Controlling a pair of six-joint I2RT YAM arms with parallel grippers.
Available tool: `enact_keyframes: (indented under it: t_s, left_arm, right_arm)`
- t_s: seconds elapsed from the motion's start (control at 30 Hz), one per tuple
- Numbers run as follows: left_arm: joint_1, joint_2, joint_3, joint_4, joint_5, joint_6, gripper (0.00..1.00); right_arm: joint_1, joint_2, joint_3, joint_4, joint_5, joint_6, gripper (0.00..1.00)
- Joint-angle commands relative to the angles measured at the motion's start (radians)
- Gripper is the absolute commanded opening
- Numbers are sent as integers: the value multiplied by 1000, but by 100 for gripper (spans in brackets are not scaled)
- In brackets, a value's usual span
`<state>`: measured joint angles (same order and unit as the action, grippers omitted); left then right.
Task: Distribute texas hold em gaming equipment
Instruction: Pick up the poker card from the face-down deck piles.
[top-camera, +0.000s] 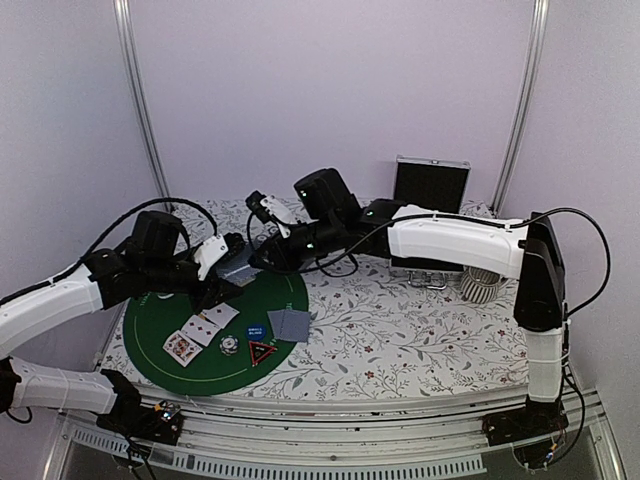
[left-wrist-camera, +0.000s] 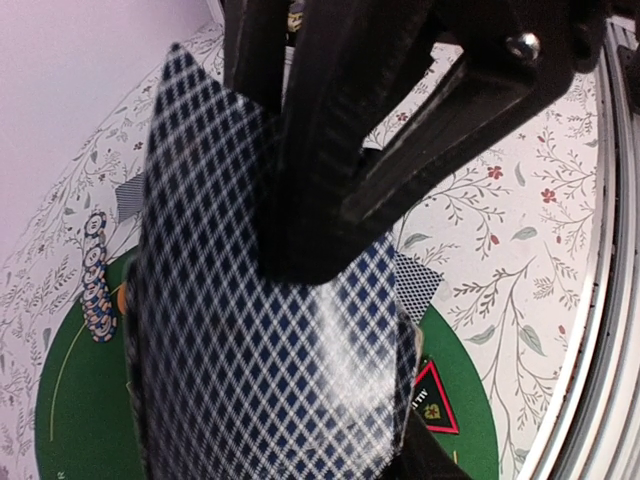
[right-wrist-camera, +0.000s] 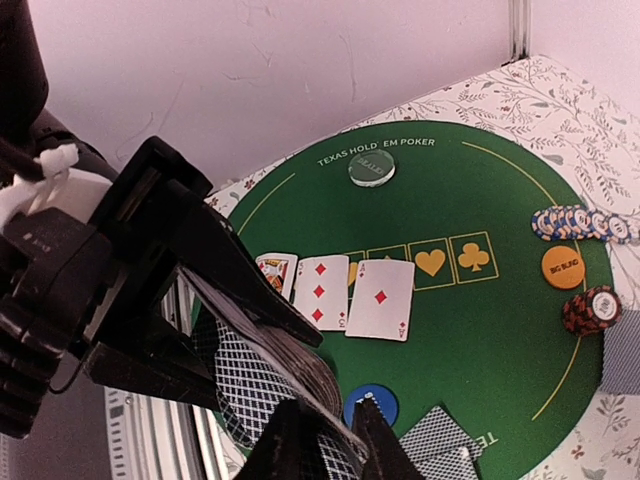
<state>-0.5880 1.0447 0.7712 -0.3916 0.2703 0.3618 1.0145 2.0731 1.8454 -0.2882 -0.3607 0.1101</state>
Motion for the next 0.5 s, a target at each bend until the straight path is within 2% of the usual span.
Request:
enact_keyframes:
  t_s: [0.0,0.07,0.1,0.23,0.47]
  left_arm:
    - [7,5,0,13,-25,-11,36]
    - [7,8,-1,11,-41,-13,35]
    - [8,10,0,10,-50,-15,36]
    - [26,15,2,12,-92,-38,36]
    - [92,6,2,32,-128,-89,36]
  right_arm:
    - [-1,-45,33,-66,50,-25,12]
    - [-1,-50,35,-79,64,-34,4]
    - [-1,-53,35,-83,70,-37,3]
    - [-4,-70,35,-90,70,-47,2]
    - [-69,-58,43,-29,-73,28,1]
